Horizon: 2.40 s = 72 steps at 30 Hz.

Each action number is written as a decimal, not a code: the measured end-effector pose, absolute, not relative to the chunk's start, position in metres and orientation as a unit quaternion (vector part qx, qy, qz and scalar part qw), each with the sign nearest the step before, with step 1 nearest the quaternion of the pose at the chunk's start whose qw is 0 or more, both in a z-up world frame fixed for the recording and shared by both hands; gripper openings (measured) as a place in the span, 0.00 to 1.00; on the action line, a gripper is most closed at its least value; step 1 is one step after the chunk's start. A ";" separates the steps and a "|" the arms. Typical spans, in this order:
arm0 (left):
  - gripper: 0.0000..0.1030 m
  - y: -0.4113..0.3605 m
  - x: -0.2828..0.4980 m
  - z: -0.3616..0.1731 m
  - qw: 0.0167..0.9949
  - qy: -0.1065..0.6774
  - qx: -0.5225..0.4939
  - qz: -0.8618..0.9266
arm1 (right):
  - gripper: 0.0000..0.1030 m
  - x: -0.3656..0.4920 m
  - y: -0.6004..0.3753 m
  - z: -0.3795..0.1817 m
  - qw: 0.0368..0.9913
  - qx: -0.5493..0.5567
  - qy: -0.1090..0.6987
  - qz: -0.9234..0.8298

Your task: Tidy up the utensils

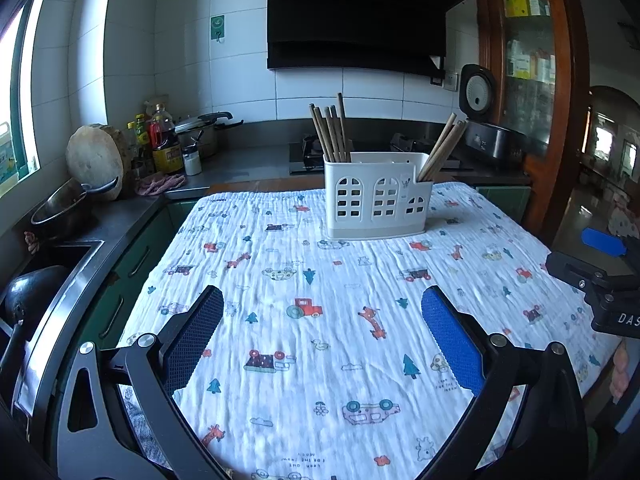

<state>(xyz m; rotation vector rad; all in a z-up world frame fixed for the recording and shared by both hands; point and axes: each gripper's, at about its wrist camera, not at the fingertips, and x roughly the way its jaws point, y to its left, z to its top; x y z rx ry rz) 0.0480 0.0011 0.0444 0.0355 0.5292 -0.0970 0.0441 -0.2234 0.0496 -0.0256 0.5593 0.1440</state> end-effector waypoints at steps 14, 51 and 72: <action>0.95 0.003 0.047 0.043 0.963 0.264 0.018 -0.047 | 0.93 0.045 -0.220 0.049 0.958 -0.014 0.277 0.074; 0.95 0.000 0.048 0.039 0.961 0.269 0.013 -0.057 | 0.93 0.047 -0.215 0.041 0.954 -0.011 0.287 0.082; 0.95 0.007 0.051 0.037 0.960 0.273 -0.007 -0.055 | 0.93 0.047 -0.216 0.041 0.954 -0.012 0.287 0.083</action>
